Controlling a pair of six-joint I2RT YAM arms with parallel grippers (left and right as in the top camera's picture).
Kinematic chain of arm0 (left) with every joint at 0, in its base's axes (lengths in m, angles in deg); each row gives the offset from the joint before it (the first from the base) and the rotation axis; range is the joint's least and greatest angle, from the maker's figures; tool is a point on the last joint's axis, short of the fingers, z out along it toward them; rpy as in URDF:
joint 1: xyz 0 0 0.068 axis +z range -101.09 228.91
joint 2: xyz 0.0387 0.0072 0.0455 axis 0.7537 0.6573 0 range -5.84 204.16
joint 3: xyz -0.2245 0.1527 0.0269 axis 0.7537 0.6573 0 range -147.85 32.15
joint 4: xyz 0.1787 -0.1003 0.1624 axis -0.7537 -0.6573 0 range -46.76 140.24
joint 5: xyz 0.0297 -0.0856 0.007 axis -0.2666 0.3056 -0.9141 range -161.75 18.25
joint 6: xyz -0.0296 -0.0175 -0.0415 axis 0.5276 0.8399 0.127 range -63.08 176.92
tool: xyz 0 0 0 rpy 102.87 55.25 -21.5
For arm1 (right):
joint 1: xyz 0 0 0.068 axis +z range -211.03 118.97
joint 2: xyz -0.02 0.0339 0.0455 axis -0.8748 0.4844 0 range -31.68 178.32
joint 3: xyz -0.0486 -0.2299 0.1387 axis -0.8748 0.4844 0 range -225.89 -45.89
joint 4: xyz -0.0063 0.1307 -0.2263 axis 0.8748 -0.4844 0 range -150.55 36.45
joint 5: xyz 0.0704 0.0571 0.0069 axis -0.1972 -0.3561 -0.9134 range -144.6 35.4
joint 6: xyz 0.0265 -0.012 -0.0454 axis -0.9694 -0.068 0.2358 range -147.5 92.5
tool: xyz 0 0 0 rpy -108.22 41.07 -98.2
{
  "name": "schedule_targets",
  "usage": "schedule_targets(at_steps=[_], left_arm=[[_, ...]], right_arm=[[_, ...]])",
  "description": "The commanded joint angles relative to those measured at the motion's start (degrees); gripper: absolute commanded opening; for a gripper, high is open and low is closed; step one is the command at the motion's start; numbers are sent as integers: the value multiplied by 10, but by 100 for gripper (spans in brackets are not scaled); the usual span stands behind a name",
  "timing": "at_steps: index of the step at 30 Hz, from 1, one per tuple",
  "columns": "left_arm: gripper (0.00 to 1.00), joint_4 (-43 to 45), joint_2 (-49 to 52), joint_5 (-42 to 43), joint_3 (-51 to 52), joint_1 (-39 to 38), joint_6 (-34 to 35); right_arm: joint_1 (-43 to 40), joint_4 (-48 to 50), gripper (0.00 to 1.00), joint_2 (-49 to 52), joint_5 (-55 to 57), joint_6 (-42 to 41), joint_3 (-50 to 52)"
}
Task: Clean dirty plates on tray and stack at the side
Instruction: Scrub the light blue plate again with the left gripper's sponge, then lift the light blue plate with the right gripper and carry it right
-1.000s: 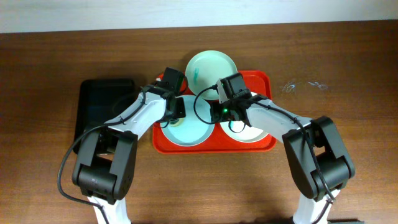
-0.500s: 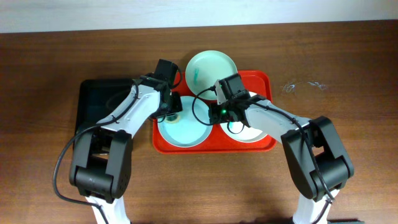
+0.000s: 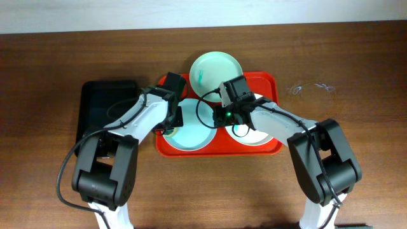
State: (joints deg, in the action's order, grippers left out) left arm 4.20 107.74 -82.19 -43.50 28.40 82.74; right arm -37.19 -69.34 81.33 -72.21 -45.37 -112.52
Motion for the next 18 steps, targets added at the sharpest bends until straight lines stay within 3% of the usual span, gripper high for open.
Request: schedule_targets(at_steps=[1, 10, 14, 18], left_arm=[[0, -29, -50, -89, -25, 9, 33], [0, -70, -263, -78, -47, 66, 34], [0, -123, -282, -96, -47, 109, 28], [0, -132, -274, -103, -32, 149, 29]], right_arm=[[-5, -4, 4, 10, 29, 31, 4], [56, -12, 4, -39, 66, 100, -31], [113, -55, 4, -64, 242, 107, -71], [187, -113, 4, -72, 482, 176, -126]])
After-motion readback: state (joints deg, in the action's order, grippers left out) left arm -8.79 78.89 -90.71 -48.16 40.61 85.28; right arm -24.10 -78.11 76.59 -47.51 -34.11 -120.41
